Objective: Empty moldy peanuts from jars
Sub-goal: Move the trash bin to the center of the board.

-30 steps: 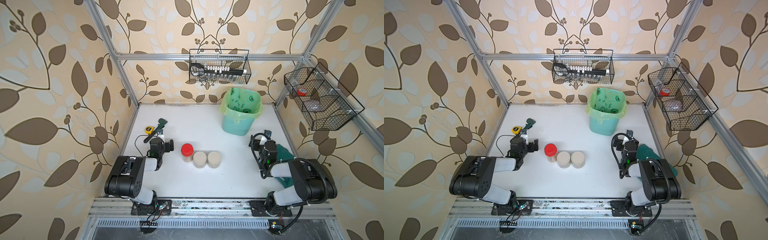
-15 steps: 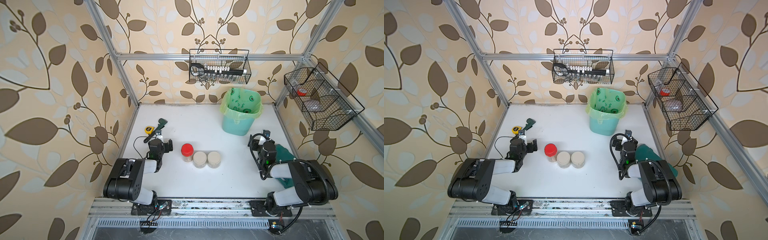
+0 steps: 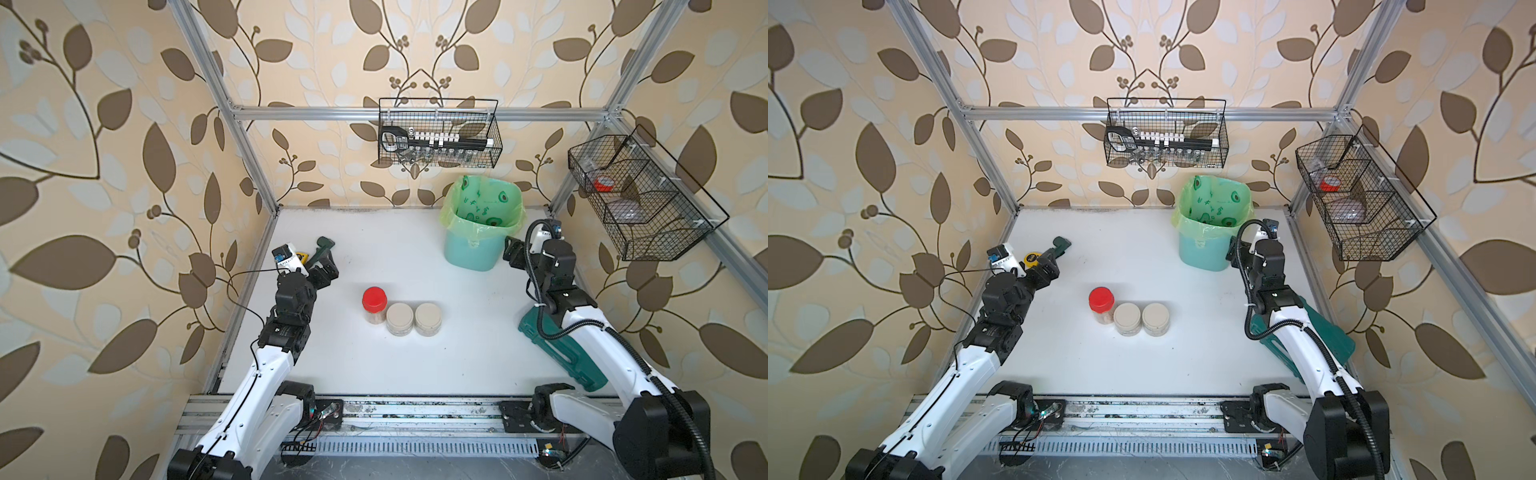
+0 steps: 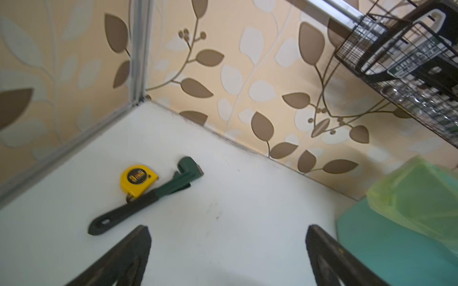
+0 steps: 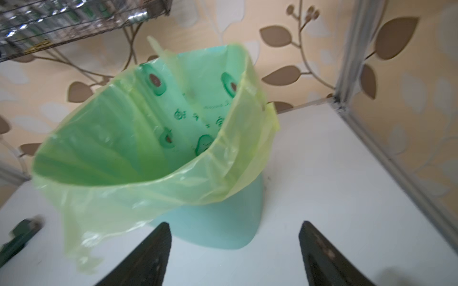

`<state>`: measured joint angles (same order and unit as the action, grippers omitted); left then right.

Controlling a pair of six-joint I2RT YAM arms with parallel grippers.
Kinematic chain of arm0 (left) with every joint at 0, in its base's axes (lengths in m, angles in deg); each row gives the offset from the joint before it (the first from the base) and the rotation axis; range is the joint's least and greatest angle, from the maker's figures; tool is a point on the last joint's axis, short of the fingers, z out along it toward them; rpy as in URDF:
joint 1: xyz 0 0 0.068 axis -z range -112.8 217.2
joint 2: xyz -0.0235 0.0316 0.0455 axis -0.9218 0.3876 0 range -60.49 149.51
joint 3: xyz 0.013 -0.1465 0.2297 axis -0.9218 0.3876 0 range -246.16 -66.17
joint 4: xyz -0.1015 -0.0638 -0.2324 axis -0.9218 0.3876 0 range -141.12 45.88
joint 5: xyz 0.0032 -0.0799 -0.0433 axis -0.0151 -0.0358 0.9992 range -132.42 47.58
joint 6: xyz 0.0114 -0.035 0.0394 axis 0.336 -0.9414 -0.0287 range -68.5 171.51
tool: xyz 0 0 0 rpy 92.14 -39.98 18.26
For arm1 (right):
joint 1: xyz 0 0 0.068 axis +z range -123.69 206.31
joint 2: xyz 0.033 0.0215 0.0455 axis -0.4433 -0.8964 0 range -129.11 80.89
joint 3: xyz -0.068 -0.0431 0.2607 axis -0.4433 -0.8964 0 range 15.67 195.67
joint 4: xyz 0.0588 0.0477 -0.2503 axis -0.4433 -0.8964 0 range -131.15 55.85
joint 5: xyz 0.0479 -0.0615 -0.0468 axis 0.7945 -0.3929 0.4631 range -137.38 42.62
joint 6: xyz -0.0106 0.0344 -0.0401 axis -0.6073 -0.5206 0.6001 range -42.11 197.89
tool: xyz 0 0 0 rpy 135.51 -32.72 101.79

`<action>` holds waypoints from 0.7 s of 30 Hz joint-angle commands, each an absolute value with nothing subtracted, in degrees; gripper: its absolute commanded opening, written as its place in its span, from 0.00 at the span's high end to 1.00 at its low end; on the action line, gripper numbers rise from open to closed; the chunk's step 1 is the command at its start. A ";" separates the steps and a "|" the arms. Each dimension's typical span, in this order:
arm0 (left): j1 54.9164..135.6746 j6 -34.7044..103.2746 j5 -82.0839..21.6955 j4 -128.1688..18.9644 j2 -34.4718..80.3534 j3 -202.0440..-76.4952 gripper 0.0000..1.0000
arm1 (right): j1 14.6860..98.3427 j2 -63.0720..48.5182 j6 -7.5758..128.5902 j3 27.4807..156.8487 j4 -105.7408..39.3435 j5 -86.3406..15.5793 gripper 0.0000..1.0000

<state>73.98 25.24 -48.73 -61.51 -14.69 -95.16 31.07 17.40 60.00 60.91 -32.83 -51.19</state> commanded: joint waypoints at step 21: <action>86.97 27.84 -44.26 -42.26 -36.84 -80.82 0.10 | 21.38 -8.79 58.60 106.25 -67.89 -35.34 0.22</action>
<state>86.73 25.55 -42.96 -41.38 -36.89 -81.21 21.67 -6.00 56.31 102.37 -59.56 -34.28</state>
